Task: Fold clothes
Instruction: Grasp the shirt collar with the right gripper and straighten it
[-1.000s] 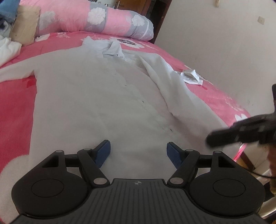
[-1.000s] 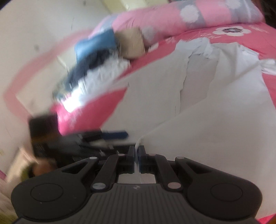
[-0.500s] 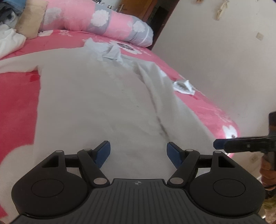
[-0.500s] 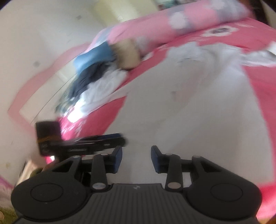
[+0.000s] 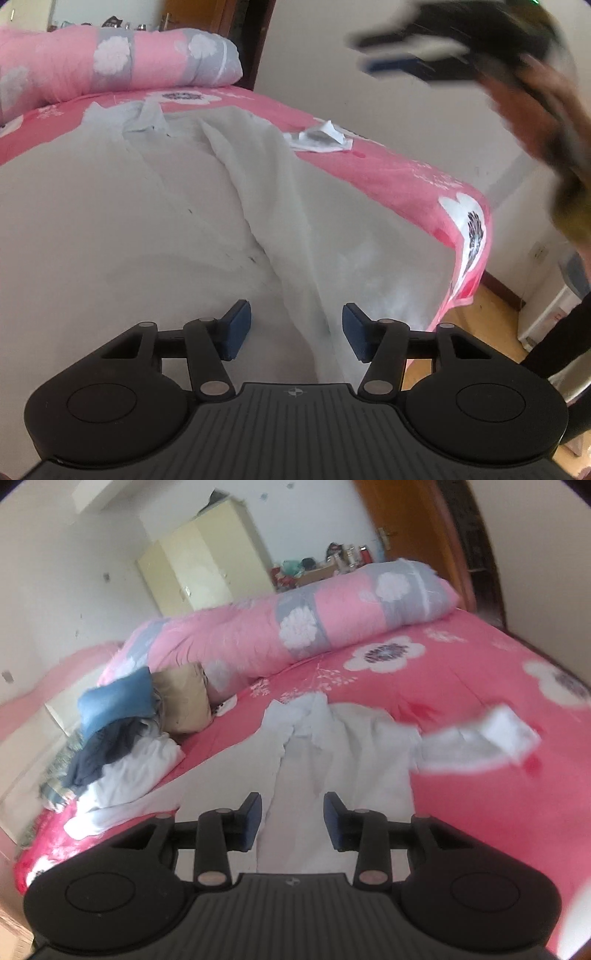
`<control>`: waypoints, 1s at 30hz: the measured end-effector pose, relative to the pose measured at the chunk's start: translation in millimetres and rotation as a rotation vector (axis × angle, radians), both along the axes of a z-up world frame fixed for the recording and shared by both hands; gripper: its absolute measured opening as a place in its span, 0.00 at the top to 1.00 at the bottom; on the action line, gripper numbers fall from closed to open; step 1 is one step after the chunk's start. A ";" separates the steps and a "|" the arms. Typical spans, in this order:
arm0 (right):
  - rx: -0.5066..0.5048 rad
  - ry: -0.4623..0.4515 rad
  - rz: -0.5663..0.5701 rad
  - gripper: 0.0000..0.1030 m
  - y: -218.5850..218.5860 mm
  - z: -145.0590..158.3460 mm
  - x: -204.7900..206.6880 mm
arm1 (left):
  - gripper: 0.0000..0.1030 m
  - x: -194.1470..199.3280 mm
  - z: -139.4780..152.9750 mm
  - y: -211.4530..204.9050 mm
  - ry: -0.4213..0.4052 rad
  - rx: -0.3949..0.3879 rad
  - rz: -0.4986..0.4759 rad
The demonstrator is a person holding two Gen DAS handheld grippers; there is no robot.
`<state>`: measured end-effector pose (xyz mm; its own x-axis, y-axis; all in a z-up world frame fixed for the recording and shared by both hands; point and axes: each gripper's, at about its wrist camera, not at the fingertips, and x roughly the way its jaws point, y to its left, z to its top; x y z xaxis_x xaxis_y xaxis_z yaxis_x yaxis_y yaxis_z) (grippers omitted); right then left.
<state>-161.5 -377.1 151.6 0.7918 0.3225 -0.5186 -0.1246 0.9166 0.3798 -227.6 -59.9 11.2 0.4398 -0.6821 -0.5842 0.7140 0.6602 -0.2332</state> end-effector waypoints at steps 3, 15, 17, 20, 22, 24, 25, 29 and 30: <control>-0.066 0.027 0.025 0.62 19.9 -3.8 70.8 | 0.50 0.0 -2.6 1.2 -0.013 -0.021 -0.027; -0.602 0.097 0.077 0.62 141.4 -114.3 288.5 | 0.51 14.2 -23.8 19.9 0.130 -0.273 -0.059; -0.647 0.105 0.062 0.62 149.4 -128.9 307.2 | 0.52 15.5 -24.2 21.3 0.134 -0.288 -0.068; -0.647 0.128 0.043 0.62 150.2 -142.2 331.2 | 0.53 13.5 -26.4 19.9 0.114 -0.287 -0.077; -0.641 0.118 0.039 0.66 147.5 -144.0 337.2 | 0.52 11.6 -27.0 18.2 0.103 -0.283 -0.080; -0.578 0.110 0.016 0.79 138.3 -138.8 338.9 | 0.53 10.9 -27.4 17.6 0.099 -0.284 -0.082; -0.532 0.106 -0.002 0.85 132.1 -134.6 338.8 | 0.52 10.5 -27.6 17.4 0.097 -0.284 -0.082; -0.316 0.100 -0.070 0.93 102.5 -115.5 337.5 | 0.52 10.1 -28.6 17.3 0.095 -0.289 -0.083; -0.262 0.104 -0.085 0.93 94.5 -112.0 337.7 | 0.52 10.3 -28.9 17.5 0.095 -0.292 -0.083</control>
